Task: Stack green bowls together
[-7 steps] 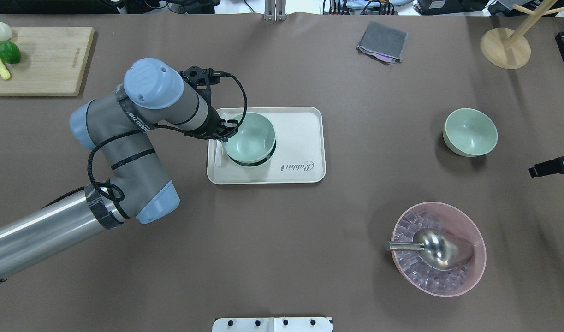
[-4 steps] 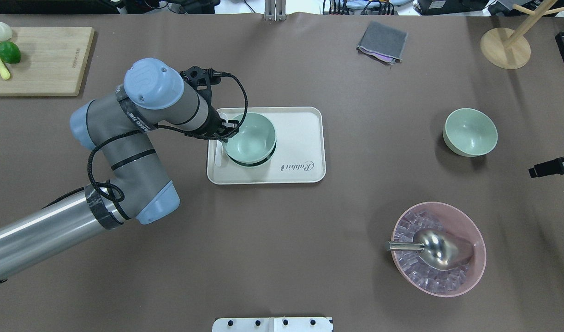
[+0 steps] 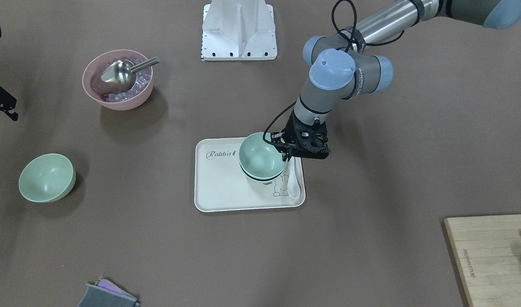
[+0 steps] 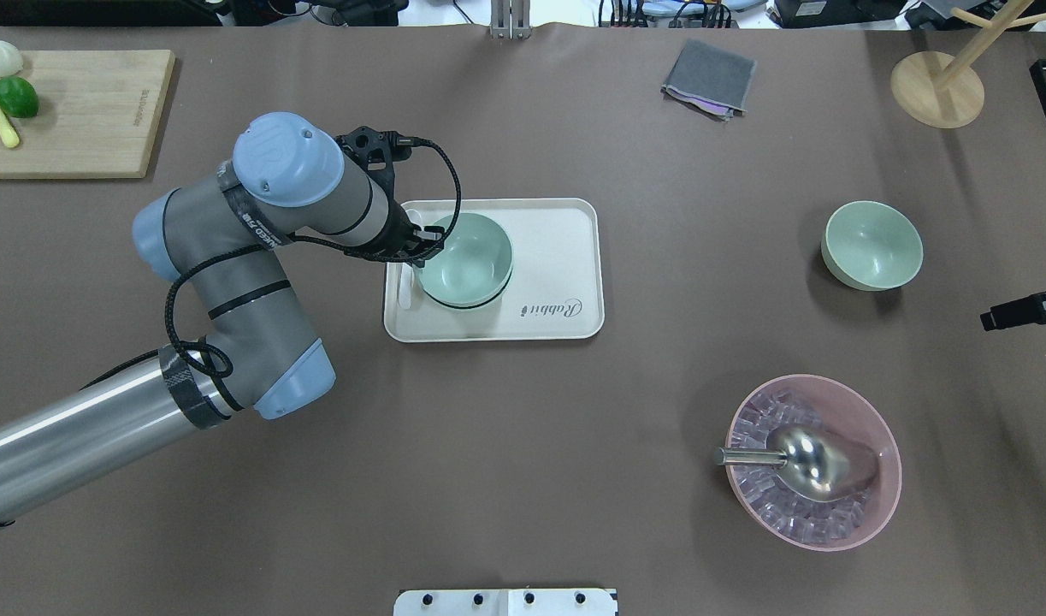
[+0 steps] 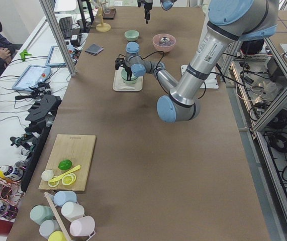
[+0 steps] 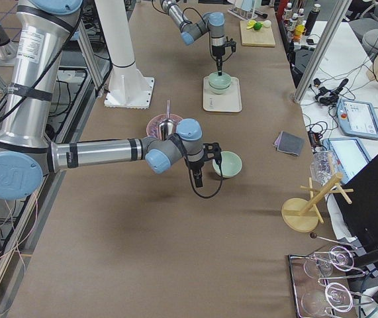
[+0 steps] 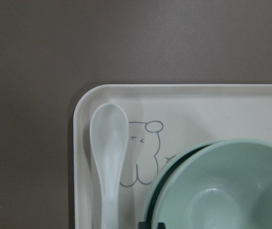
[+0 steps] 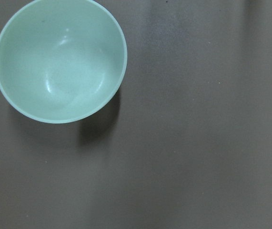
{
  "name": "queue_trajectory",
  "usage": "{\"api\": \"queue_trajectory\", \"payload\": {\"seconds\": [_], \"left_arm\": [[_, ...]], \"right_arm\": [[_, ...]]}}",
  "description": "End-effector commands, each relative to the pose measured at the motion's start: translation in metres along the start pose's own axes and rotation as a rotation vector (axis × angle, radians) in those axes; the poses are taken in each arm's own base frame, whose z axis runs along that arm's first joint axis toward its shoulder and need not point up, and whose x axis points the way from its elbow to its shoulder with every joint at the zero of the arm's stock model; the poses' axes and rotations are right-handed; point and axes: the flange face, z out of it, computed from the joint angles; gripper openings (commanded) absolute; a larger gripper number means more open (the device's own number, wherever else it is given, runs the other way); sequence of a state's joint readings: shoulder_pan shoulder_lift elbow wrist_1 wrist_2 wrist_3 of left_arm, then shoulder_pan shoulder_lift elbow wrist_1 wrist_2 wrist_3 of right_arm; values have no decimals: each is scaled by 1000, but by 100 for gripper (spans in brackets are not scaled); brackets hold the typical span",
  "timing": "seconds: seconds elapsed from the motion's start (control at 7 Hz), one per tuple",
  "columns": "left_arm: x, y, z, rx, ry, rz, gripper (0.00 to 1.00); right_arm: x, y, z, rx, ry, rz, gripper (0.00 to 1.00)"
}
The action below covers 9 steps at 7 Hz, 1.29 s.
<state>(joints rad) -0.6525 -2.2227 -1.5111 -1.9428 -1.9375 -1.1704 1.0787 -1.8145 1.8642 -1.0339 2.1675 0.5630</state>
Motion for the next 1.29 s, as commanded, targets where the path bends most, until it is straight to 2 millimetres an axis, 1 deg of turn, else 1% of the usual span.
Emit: {"api": "queue_trajectory", "payload": {"seconds": [0.0, 0.14, 0.29, 0.43, 0.57, 0.71, 0.86, 1.0, 1.14], "left_arm": [[0, 0, 0, 0, 1, 0, 0], [1, 0, 0, 0, 2, 1, 11], [1, 0, -1, 1, 3, 3, 31], [1, 1, -2, 1, 4, 7, 49], [2, 1, -3, 3, 7, 9, 64], [5, 1, -7, 4, 14, 14, 85], [11, 4, -23, 9, 43, 22, 97], [5, 4, -34, 5, 18, 10, 97], [-13, 4, -58, 2, -19, 7, 97]], "right_arm": [[-1, -1, 0, 1, -1, -2, 100], [-1, -1, 0, 2, -1, -2, 100], [-1, -1, 0, 2, 0, -2, 100], [0, -1, 0, 0, 0, -1, 100], [-1, -1, 0, 1, -1, -3, 100], [0, -1, 0, 3, -1, -2, 100], [-1, -1, 0, 2, -1, -5, 100], [-2, -3, -1, 6, -3, -6, 100], [-2, -4, 1, 5, 2, -2, 100]]}}
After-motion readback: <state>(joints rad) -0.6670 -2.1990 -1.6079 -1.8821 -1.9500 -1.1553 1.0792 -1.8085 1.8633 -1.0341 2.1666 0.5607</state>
